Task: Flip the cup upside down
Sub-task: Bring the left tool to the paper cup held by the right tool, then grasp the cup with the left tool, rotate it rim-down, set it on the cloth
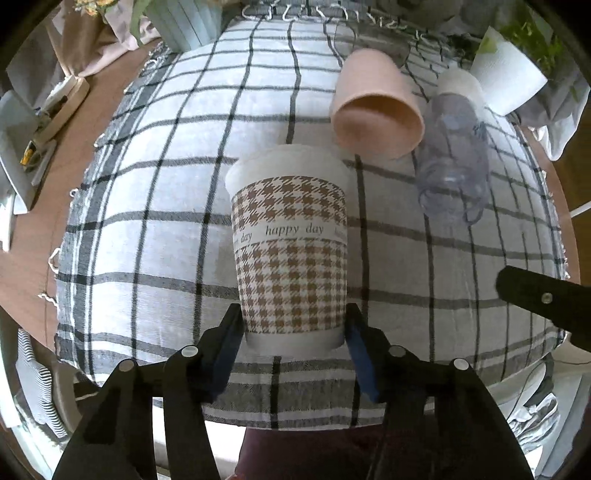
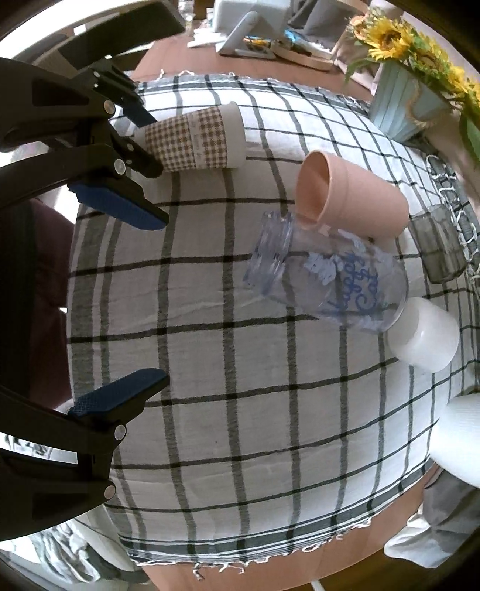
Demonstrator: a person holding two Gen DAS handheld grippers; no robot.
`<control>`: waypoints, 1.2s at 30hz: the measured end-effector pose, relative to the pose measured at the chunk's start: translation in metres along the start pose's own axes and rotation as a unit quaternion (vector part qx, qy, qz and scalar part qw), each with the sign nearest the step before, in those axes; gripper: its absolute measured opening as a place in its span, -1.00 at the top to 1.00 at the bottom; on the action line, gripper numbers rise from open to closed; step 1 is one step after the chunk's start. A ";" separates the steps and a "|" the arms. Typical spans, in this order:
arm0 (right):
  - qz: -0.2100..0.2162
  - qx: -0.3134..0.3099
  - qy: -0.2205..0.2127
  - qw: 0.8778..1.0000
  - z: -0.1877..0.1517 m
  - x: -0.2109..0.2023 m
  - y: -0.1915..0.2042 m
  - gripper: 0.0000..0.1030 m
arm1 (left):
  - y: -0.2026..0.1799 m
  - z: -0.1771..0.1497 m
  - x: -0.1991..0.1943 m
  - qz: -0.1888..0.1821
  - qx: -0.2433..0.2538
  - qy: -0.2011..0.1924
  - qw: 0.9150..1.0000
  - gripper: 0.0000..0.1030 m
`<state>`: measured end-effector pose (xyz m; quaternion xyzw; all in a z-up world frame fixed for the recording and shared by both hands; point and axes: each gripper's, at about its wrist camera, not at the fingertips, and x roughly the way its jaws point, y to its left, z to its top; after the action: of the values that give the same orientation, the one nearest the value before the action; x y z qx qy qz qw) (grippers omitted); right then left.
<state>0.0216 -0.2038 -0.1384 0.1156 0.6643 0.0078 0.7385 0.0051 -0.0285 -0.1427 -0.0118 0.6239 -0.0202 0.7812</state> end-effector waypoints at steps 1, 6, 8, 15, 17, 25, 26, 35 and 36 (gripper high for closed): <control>0.002 -0.001 -0.001 1.000 0.000 -0.001 0.001 -0.50 | 0.000 0.000 -0.005 -0.002 -0.001 -0.003 1.000 -0.05; 0.012 -0.001 -0.010 1.000 0.003 -0.005 0.004 -0.50 | 0.008 0.006 -0.021 -0.013 -0.006 -0.014 1.000 -0.05; 0.015 0.002 -0.014 1.000 0.004 -0.007 0.004 -0.50 | 0.009 0.011 -0.024 -0.009 -0.002 -0.018 1.000 -0.05; 0.021 0.017 -0.025 0.999 0.007 -0.013 0.005 -0.50 | 0.010 0.031 -0.020 -0.007 0.013 -0.027 1.000 -0.06; 0.019 0.024 -0.030 0.999 0.008 -0.014 0.005 -0.50 | 0.010 0.035 -0.020 -0.008 0.016 -0.031 0.999 -0.06; 0.018 0.035 -0.051 0.998 0.017 -0.025 0.009 -0.50 | 0.013 0.054 -0.020 -0.005 0.020 -0.044 0.999 -0.06; 0.017 0.035 -0.053 0.998 0.018 -0.026 0.010 -0.50 | 0.014 0.057 -0.019 -0.004 0.020 -0.045 0.999 -0.06; 0.014 0.045 -0.062 0.997 0.025 -0.029 0.013 -0.50 | 0.020 0.075 -0.006 0.000 0.020 -0.042 0.999 -0.05; 0.014 0.047 -0.062 0.997 0.025 -0.028 0.014 -0.50 | 0.021 0.075 -0.003 0.000 0.020 -0.038 0.999 -0.05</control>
<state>0.0449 -0.1992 -0.1058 0.1592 0.6152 -0.0203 0.7719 0.0782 -0.0080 -0.1239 0.0034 0.5930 -0.0321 0.8046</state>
